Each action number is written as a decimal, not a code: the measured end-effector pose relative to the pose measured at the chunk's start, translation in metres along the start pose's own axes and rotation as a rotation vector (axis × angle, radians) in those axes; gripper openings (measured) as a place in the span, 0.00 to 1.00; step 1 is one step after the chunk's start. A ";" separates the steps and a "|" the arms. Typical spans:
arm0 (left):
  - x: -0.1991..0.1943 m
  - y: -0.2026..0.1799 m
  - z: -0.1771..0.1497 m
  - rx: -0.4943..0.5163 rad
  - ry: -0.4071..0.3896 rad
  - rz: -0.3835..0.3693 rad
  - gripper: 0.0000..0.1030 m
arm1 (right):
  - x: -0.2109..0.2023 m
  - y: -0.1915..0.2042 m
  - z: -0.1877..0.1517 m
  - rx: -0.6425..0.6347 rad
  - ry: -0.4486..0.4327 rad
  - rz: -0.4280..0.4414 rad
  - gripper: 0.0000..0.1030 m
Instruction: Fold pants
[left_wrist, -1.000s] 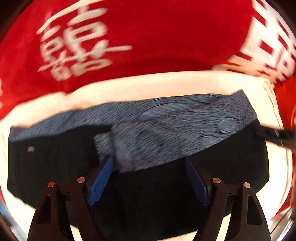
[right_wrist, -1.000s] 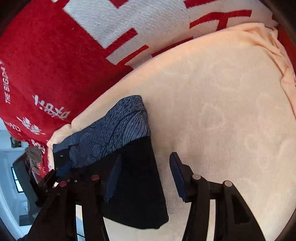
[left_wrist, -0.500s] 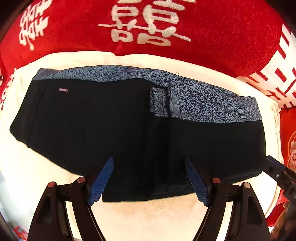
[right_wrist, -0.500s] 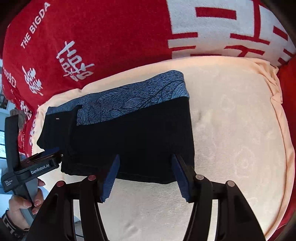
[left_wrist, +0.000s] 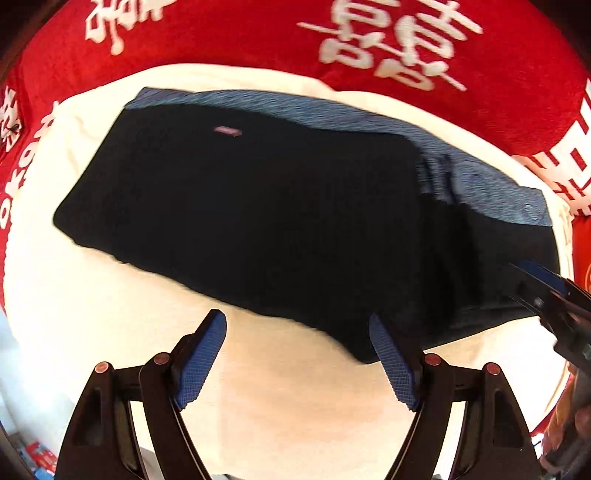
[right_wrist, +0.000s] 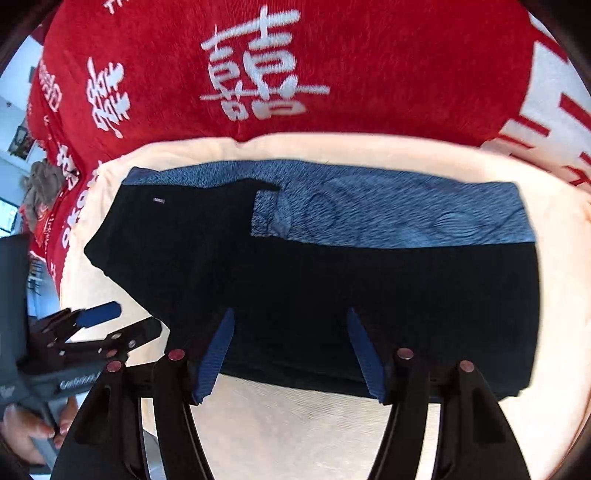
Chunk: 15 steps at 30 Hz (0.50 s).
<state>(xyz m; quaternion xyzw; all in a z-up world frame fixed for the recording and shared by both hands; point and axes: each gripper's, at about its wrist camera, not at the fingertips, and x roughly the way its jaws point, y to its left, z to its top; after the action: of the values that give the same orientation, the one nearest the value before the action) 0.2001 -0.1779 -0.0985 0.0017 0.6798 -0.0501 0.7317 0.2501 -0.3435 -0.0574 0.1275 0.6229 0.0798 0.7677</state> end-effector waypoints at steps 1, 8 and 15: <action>-0.001 0.007 -0.001 -0.006 0.000 -0.001 0.99 | 0.008 0.004 -0.002 0.005 0.028 -0.014 0.66; 0.000 0.042 -0.006 -0.077 -0.011 -0.037 0.99 | 0.014 0.029 -0.016 -0.092 0.057 -0.119 0.74; 0.000 0.069 -0.006 -0.127 -0.025 -0.058 0.99 | 0.020 0.042 -0.015 -0.118 0.093 -0.182 0.76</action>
<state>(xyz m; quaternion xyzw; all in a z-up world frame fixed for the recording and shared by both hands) 0.1995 -0.1092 -0.1038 -0.0652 0.6721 -0.0283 0.7371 0.2409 -0.2963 -0.0662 0.0210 0.6609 0.0522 0.7483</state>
